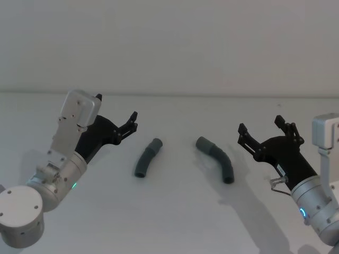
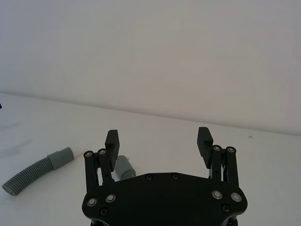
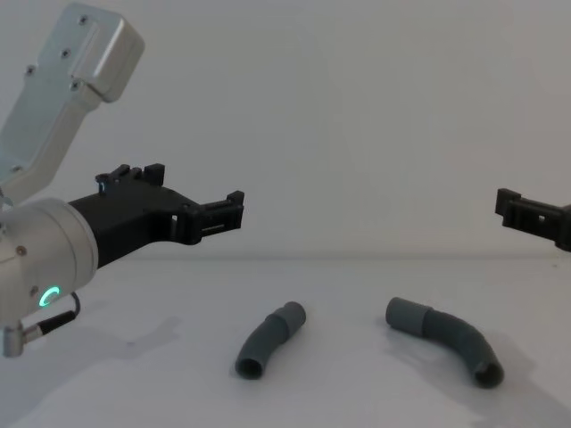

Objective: Use both hands to pick up one end of the pipe from the table, align the ends, and insert them.

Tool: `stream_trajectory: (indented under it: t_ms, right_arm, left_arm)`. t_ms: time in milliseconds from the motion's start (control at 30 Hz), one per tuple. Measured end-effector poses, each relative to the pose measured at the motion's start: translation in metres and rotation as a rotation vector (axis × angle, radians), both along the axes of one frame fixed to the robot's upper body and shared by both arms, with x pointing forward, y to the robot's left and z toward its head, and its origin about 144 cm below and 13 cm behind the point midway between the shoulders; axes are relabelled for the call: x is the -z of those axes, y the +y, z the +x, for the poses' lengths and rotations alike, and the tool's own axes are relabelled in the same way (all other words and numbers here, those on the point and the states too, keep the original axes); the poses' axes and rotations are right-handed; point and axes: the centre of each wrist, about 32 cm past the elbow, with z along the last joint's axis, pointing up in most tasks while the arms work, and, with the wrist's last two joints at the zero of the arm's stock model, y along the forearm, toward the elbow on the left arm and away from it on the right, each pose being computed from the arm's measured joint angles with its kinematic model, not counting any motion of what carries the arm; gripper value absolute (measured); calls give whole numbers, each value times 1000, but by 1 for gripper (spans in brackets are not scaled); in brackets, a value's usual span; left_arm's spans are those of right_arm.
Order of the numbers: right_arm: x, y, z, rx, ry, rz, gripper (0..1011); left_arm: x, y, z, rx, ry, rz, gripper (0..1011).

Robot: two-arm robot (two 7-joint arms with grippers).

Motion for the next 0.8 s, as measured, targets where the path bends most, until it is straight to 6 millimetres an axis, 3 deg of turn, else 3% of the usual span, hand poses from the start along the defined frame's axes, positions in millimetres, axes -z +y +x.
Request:
stream_trajectory:
  t_ms: [800]
  right_arm:
    - [0,0,0,0,0,0,1002]
  left_arm:
    - [0,0,0,0,0,0,1001]
